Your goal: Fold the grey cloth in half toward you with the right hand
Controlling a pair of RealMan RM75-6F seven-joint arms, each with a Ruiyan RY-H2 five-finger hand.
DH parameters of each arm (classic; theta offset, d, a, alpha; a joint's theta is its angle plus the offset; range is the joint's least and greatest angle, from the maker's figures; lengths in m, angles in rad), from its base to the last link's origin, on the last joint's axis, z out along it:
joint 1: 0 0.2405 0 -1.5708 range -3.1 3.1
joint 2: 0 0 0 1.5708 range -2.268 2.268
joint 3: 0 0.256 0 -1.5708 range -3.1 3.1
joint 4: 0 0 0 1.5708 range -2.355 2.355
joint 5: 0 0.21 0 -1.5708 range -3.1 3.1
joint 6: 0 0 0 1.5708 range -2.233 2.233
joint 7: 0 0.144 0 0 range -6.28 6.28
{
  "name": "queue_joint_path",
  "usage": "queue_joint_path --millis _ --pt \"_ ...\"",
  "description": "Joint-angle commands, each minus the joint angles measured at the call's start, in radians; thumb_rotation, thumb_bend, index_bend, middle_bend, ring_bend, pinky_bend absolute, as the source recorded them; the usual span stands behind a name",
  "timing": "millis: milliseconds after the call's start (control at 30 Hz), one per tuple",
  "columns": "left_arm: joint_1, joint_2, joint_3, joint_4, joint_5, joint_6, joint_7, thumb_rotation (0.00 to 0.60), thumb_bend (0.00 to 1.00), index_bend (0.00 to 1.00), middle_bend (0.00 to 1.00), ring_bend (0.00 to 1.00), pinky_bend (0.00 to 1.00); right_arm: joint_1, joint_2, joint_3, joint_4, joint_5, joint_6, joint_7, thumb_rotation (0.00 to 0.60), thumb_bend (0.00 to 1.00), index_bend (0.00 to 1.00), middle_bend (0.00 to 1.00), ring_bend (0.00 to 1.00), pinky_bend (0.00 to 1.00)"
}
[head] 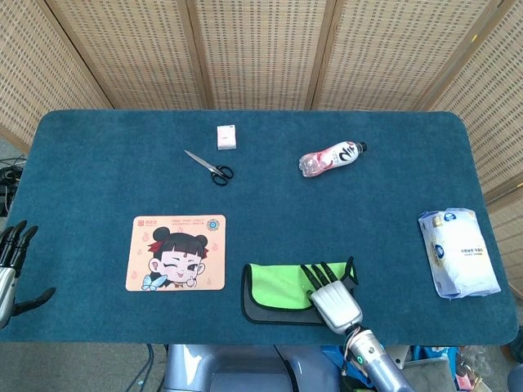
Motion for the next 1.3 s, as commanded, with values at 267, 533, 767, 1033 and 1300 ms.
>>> queue_joint_path --millis 267,533,767,1033,1300 --pt "0.001 -0.001 0.0 -0.001 0.001 0.0 0.002 0.6 0.15 0.0 0.0 0.0 0.0 -0.019 0.032 -0.024 -0.004 -0.052 -0.02 0.016 0.6 0.54 0.6 0.0 0.0 0.0" --pt "0.002 -0.001 0.0 -0.001 0.001 0.0 0.004 0.6 0.15 0.0 0.0 0.0 0.0 -0.036 0.045 -0.039 -0.003 -0.098 -0.031 0.026 0.6 0.54 0.6 0.0 0.0 0.0" --pt "0.002 -0.002 0.0 -0.001 0.002 0.0 0.004 0.6 0.15 0.0 0.0 0.0 0.0 -0.048 0.046 -0.034 0.007 -0.113 -0.047 0.026 0.6 0.54 0.58 0.0 0.0 0.0" --pt "0.003 -0.001 -0.002 -0.001 0.0 0.0 0.002 0.6 0.15 0.0 0.0 0.0 0.0 -0.051 0.071 -0.029 -0.009 -0.124 -0.071 0.039 0.6 0.37 0.0 0.0 0.0 0.0" --pt "0.005 0.0 -0.002 -0.002 0.002 0.005 -0.001 0.6 0.15 0.0 0.0 0.0 0.0 -0.05 0.103 -0.021 -0.046 -0.243 -0.04 0.119 0.6 0.34 0.0 0.0 0.0 0.0"
